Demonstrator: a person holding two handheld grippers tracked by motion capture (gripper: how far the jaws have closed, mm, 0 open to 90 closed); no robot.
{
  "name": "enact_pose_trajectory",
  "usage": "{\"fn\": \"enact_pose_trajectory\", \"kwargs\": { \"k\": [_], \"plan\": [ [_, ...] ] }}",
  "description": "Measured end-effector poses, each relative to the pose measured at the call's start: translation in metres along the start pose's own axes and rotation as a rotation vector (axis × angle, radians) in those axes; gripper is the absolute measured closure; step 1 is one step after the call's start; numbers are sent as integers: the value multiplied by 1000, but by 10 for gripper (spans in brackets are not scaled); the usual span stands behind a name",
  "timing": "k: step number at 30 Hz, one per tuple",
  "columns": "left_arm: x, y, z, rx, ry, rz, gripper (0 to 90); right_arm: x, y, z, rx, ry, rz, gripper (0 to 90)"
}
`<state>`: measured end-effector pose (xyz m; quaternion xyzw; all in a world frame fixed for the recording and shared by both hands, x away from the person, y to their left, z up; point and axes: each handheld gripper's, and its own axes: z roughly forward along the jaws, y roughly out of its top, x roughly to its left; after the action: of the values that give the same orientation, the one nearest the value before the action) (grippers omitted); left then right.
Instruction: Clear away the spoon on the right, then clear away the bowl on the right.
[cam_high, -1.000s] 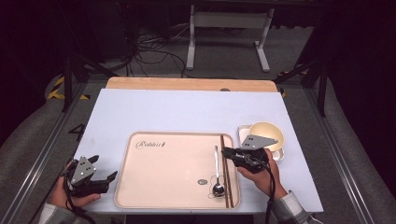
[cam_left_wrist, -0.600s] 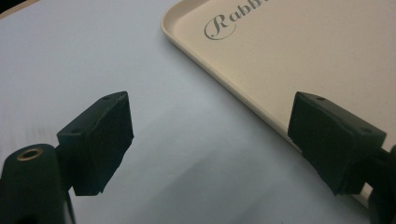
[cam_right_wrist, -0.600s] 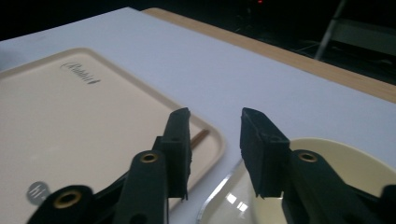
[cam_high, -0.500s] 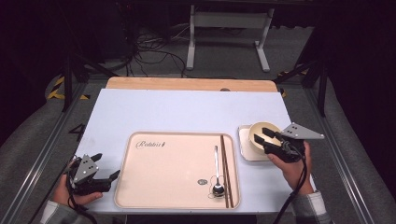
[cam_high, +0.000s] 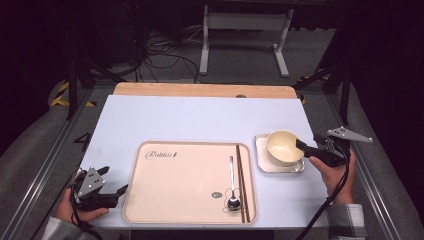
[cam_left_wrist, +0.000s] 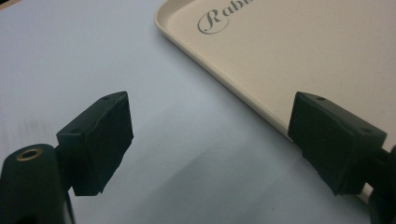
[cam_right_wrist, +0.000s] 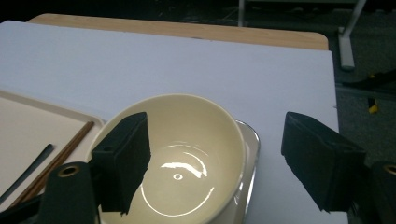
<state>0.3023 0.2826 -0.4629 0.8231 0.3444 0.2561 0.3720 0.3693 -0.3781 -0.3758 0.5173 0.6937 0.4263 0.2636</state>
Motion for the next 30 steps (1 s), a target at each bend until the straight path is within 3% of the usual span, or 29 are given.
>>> {"fn": "enact_pose_trajectory", "kwargs": {
  "k": [4, 9, 15, 18, 22, 26, 30],
  "plan": [
    [0, 0, 0, 5, 1, 3, 147, -12, -6, 8, 45, 5, 68, 227],
    [1, -1, -1, 7, 0, 4, 147, -20, -15, 19, 91, 78, 126, 327],
    [2, -1, -1, -2, 9, -5, 152, -21, -21, 30, 150, 102, 122, 419],
    [1, -1, -1, 3, 11, -1, 153, -22, -26, 37, 177, 139, 128, 481],
    [1, -2, -2, 1, 21, -8, 156, -25, -29, 43, 209, 140, 135, 555],
    [1, -2, -2, -2, 24, -10, 158, -29, -31, 46, 212, 165, 168, 562],
    [0, -3, -3, 5, 18, -10, 158, -27, -31, 50, 225, 155, 171, 556]
  ]
}}
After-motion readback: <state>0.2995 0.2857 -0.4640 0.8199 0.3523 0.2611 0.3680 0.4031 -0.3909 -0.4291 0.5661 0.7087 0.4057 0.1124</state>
